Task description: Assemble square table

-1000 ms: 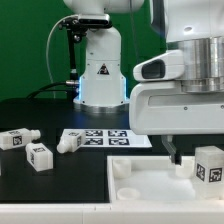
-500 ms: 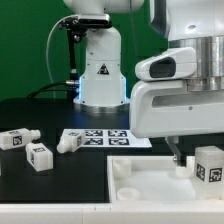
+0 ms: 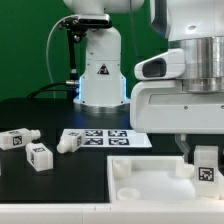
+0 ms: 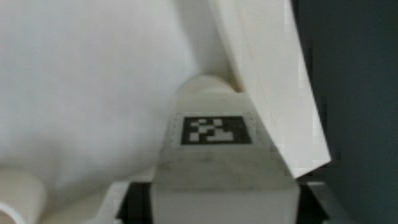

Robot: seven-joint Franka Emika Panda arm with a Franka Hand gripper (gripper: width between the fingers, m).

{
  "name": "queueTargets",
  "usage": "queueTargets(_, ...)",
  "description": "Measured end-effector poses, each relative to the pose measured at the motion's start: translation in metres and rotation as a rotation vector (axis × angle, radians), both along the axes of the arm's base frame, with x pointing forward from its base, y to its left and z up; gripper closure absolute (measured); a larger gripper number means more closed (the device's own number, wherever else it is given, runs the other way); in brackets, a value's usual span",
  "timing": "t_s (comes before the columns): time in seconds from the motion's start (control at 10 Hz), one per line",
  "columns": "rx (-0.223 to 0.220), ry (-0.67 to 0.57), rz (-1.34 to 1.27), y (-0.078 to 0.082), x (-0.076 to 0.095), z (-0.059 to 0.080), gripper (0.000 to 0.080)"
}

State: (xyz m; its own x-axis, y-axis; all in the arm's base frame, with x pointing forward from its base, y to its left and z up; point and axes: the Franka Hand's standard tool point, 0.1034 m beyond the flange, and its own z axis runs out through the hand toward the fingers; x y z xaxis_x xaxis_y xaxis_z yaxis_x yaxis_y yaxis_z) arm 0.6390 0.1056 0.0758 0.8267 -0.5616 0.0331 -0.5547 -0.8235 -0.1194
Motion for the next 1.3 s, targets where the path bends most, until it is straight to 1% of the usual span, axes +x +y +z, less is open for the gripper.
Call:
queueTargets(0.1, 0.018, 0.022, -0.155, -0.001, 0.0, 0.001, 0.0515)
queueTargets(0.4, 0.1, 0.087, -0.709, -0.002, -0.001, 0.0, 0.0515)
queueTargets(0.6, 0.116, 0.109, -0.915, 0.003, -0.002, 0.0, 0.0515)
queueTargets(0.7, 0.117, 0.11, -0.93, 0.002, -0.002, 0.0, 0.0515)
queueTargets(0.8, 0.114, 0.107, -0.897, 0.003, -0.002, 0.0, 0.0434)
queueTargets(0.9, 0.105, 0.098, -0.841, 0.002, -0.002, 0.0, 0.0434)
queueTargets(1.0, 0.074, 0.064, -0.621, 0.001, 0.0, 0.001, 0.0293)
queueTargets(1.1, 0.053, 0.046, -0.42, 0.005, -0.001, -0.001, 0.018)
queueTargets(1.2, 0.041, 0.038, -0.282, 0.014, -0.004, -0.001, 0.018)
queueTargets(1.3, 0.039, 0.039, -0.257, 0.021, -0.007, 0.0, 0.0156)
